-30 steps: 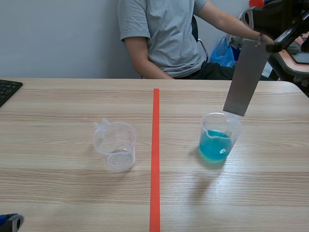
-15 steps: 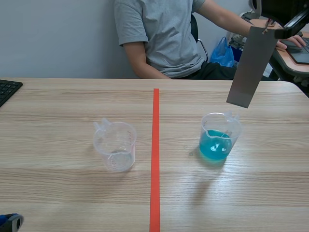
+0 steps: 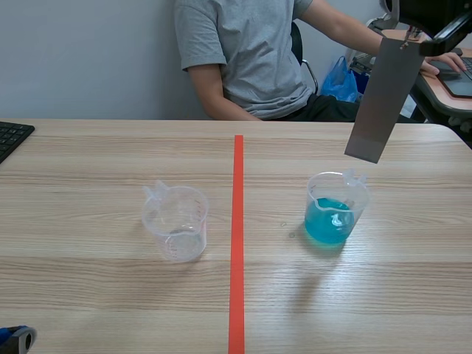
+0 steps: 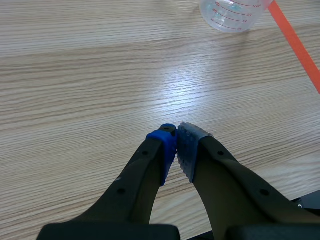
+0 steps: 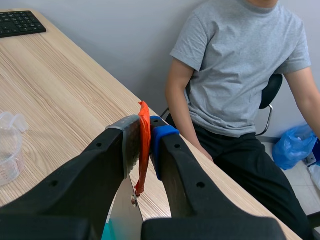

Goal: Do the redox reaction experiment.
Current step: 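Raise the plate and point at it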

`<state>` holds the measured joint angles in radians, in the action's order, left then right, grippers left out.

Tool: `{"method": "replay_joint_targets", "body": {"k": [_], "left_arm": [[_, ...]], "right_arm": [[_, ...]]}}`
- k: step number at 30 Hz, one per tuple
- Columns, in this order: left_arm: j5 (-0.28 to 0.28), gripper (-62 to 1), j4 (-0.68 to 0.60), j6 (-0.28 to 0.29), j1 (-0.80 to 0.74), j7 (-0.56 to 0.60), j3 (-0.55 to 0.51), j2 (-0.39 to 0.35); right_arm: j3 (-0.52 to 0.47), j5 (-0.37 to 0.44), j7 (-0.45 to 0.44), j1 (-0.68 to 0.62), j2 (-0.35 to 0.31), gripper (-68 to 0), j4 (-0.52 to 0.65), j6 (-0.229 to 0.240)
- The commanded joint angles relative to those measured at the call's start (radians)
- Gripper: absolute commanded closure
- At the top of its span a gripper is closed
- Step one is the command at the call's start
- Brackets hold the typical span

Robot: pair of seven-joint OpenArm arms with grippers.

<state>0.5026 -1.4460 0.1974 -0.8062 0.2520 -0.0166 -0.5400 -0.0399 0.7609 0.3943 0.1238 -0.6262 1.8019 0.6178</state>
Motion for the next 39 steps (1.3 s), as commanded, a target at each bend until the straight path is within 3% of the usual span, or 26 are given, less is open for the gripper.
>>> {"method": "replay_joint_targets", "body": {"k": [1,7,12,18,23,26,31,35,39], "left_arm": [[0.006,-4.6,-0.008,0.003,-0.008,0.013,-0.006,-0.001],[0.006,-4.7,-0.008,0.003,-0.008,0.013,-0.006,-0.023],[0.012,-4.7,-0.013,0.021,-0.008,0.027,-0.006,-0.129],[0.060,-4.6,-0.037,0.119,0.038,0.072,-0.005,-0.306],[0.071,-4.6,-0.037,0.229,0.197,0.069,0.046,-0.393],[0.071,-4.6,-0.037,0.256,0.337,0.068,0.140,-0.421],[0.070,-4.6,-0.036,0.255,0.621,0.048,0.377,-0.415],[0.070,-4.6,-0.029,0.249,0.853,-0.018,0.596,-0.351],[0.055,-4.6,0.003,0.196,1.044,-0.101,0.797,-0.236]], "right_arm": [[-0.010,0.018,-0.014,0.027,-0.010,-1.3,0.009,-0.003],[-0.010,0.018,-0.014,0.027,-0.010,-1.3,0.009,-0.003],[-0.010,0.018,-0.014,0.027,-0.010,-1.3,0.009,-0.003],[-0.010,0.019,-0.015,0.026,-0.011,-1.3,0.009,-0.003],[-0.010,0.018,-0.014,0.026,-0.011,-1.3,0.009,-0.003],[-0.010,0.018,-0.014,0.026,-0.011,-1.3,0.009,-0.003],[-0.010,0.019,-0.014,0.026,-0.011,-1.3,0.009,-0.003],[-0.010,0.018,-0.014,0.026,-0.011,-1.3,0.009,-0.003],[-0.010,0.018,-0.014,0.026,-0.011,-1.3,0.009,-0.003]]}}
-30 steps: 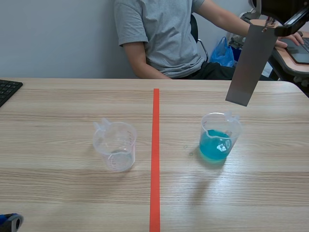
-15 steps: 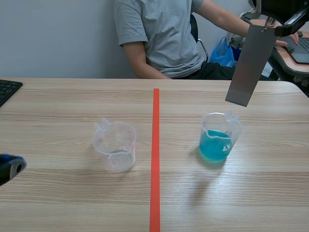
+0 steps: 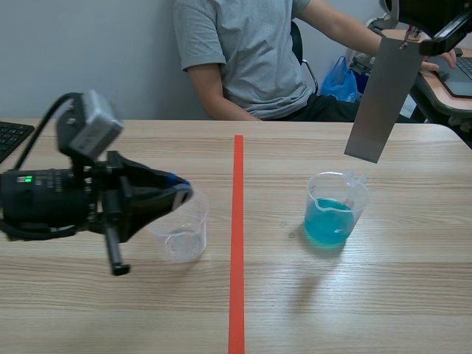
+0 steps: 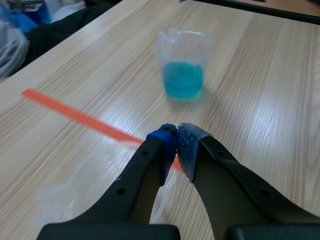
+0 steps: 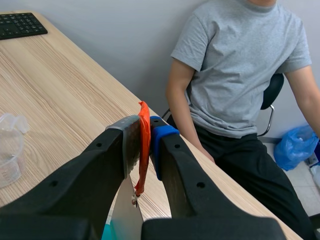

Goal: Do the redox reaction experiment.
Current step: 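Raise the plate and point at it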

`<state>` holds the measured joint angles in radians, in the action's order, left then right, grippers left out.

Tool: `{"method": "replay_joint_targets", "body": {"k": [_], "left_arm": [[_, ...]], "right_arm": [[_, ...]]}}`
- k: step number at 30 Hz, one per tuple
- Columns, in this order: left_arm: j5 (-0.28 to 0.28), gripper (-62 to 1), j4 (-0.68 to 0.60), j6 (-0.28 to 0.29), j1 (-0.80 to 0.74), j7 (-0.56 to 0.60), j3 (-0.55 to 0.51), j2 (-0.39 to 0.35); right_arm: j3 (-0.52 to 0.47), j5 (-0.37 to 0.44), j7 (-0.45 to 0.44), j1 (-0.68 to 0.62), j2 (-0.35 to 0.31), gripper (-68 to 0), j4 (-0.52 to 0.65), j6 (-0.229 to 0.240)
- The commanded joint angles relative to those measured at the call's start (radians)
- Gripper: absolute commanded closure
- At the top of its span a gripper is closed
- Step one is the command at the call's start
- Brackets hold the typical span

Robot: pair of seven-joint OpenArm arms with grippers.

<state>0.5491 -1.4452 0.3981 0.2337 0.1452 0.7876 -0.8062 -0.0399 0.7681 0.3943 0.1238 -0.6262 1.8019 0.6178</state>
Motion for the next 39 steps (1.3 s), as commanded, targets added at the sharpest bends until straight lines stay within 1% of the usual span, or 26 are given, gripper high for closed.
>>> {"method": "replay_joint_targets", "body": {"k": [1,5,8,12,15,20,24,28,34,39], "left_arm": [[0.008,-4.6,0.016,-0.019,0.044,-0.013,0.038,0.062],[0.008,-4.6,0.108,-0.086,0.179,-0.039,0.192,0.197],[0.008,-4.6,0.203,-0.120,0.254,-0.039,0.261,0.299],[0.008,-4.6,0.347,-0.127,0.332,-0.037,0.298,0.428],[0.008,-4.6,0.453,-0.127,0.377,-0.036,0.306,0.512],[0.009,-4.6,0.593,-0.126,0.431,-0.023,0.306,0.620],[0.010,-4.6,0.649,-0.127,0.458,-0.004,0.306,0.676],[0.016,-4.6,0.665,-0.126,0.468,-0.002,0.306,0.706],[0.016,-4.6,0.665,-0.127,0.468,0.022,0.306,0.725],[0.017,-4.6,0.665,-0.127,0.468,0.040,0.306,0.726]], "right_arm": [[-0.010,0.011,-0.014,0.026,-0.011,-1.3,0.009,-0.003],[-0.010,0.011,-0.014,0.026,-0.011,-1.3,0.009,-0.003],[-0.010,0.011,-0.014,0.026,-0.011,-1.3,0.009,-0.003],[-0.010,0.011,-0.014,0.026,-0.011,-1.3,0.009,-0.003],[-0.010,0.011,-0.014,0.026,-0.011,-1.3,0.009,-0.003],[-0.010,0.011,-0.014,0.026,-0.011,-1.3,0.009,-0.003],[-0.010,0.011,-0.014,0.026,-0.011,-1.3,0.009,-0.003],[-0.010,0.011,-0.014,0.026,-0.011,-1.3,0.009,-0.003],[-0.010,0.011,-0.014,0.026,-0.011,-1.3,0.009,-0.003],[-0.010,0.011,-0.014,0.026,-0.011,-1.3,0.009,-0.003]]}}
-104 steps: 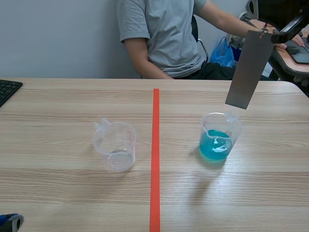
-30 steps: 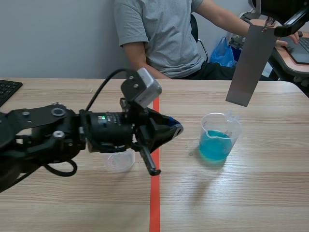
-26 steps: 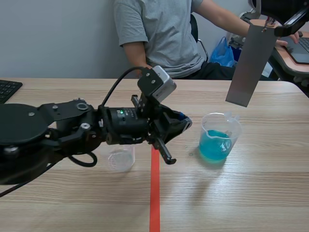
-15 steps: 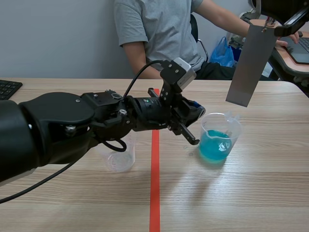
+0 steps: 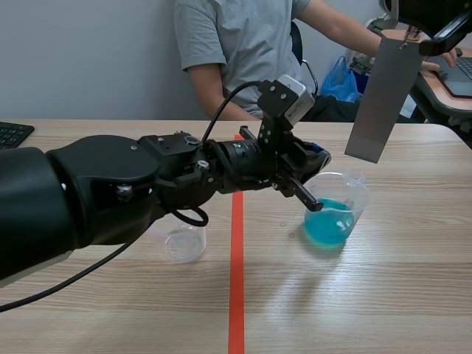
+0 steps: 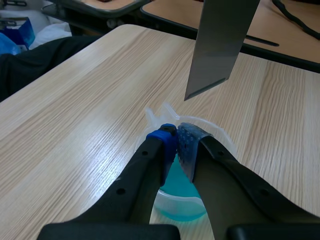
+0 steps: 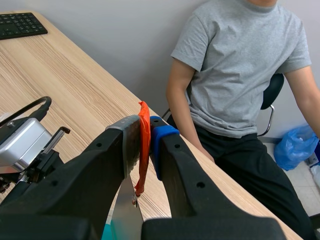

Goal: Do the redox reaction experiment.
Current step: 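Raise the plate and point at it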

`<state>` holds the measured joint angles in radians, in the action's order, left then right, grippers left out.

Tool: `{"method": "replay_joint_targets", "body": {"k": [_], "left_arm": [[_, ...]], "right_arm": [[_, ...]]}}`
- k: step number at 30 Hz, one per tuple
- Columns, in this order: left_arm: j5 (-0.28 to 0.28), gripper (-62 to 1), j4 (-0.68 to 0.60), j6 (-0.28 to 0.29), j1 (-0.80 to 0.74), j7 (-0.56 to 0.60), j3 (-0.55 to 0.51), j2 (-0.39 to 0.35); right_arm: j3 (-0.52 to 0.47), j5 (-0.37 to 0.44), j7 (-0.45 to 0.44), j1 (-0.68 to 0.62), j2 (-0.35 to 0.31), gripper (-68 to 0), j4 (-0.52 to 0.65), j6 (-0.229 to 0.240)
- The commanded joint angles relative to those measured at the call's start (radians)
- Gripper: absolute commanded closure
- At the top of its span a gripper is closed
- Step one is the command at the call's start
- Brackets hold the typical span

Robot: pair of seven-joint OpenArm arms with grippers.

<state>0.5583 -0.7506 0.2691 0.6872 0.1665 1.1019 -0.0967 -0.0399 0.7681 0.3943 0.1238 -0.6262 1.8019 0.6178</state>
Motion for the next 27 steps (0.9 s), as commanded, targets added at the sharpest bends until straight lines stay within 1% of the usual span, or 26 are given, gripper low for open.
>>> {"method": "replay_joint_targets", "body": {"k": [1,5,6,20,27], "left_arm": [[0.013,-4.6,-0.030,0.002,0.014,0.022,-0.008,0.016],[0.057,-4.6,-0.030,0.003,0.014,0.027,-0.008,0.016],[0.060,-4.6,-0.030,0.007,0.014,0.028,-0.008,0.016],[0.060,-4.6,-0.030,0.014,0.014,0.024,-0.008,0.048],[0.060,-4.6,-0.030,0.012,0.013,0.024,-0.008,0.049]], "right_arm": [[-0.010,0.011,-0.014,0.026,-0.011,-1.3,0.009,-0.003],[-0.010,0.011,-0.014,0.026,-0.011,-1.3,0.009,-0.003],[-0.010,0.011,-0.014,0.026,-0.011,-1.3,0.009,-0.003],[-0.010,0.011,-0.014,0.026,-0.011,-1.3,0.009,-0.003],[-0.010,0.011,-0.014,0.026,-0.011,-1.3,0.009,-0.003]]}}
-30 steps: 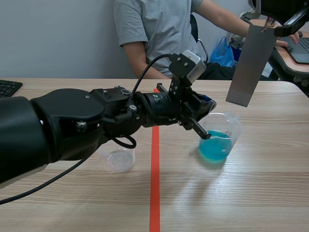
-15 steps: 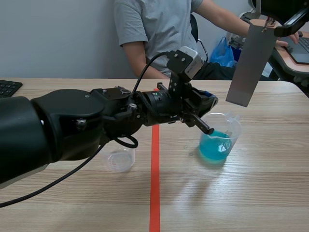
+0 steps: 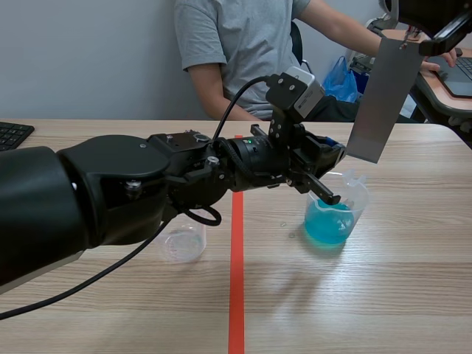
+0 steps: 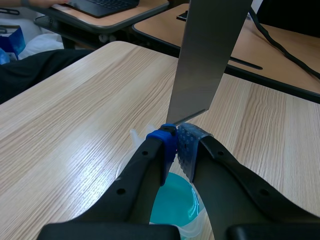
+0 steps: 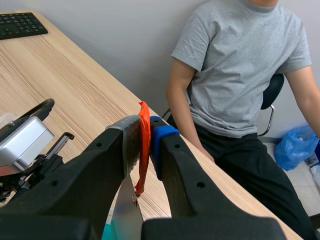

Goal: Do the redox reaction experiment.
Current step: 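Raise the plate and point at it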

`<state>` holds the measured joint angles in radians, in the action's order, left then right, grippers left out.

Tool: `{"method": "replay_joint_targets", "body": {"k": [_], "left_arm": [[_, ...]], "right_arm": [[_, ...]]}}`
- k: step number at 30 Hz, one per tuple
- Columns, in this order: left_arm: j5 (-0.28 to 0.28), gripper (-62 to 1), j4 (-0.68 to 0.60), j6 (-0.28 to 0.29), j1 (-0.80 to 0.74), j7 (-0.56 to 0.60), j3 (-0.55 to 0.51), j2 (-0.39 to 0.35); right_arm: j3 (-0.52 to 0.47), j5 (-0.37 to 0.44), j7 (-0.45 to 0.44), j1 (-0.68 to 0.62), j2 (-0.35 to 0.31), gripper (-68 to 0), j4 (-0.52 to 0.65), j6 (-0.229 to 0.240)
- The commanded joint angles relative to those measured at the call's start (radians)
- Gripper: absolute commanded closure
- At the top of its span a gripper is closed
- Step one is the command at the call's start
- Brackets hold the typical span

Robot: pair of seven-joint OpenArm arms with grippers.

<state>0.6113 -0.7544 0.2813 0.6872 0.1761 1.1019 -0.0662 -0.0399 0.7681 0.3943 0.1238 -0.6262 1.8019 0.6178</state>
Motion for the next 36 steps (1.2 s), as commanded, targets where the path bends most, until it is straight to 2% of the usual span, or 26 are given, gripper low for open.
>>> {"method": "replay_joint_targets", "body": {"k": [1,15,20,23,27,36], "left_arm": [[0.006,-4.6,-0.026,0.000,0.013,0.014,-0.008,0.019],[0.006,-4.6,-0.026,-0.002,0.011,0.014,-0.008,0.018],[-0.002,-4.6,-0.043,0.001,0.008,0.007,-0.008,-0.026],[-0.002,-4.6,-0.094,-0.002,-0.021,0.005,-0.030,-0.094],[-0.002,-4.6,-0.215,-0.003,-0.101,-0.024,-0.113,-0.232],[-0.002,-4.6,-0.542,-0.003,-0.449,-0.077,-0.430,-0.614]], "right_arm": [[-0.010,0.011,-0.014,0.026,-0.011,-1.3,0.009,-0.003],[-0.010,0.011,-0.014,0.026,-0.011,-1.3,0.009,-0.003],[-0.010,0.011,-0.015,0.026,-0.011,-1.3,0.009,-0.003],[-0.010,0.011,-0.015,0.026,-0.011,-1.3,0.009,-0.003],[-0.010,0.011,-0.015,0.026,-0.011,-1.3,0.009,-0.003],[-0.010,0.011,-0.014,0.026,-0.011,-1.3,0.009,-0.003]]}}
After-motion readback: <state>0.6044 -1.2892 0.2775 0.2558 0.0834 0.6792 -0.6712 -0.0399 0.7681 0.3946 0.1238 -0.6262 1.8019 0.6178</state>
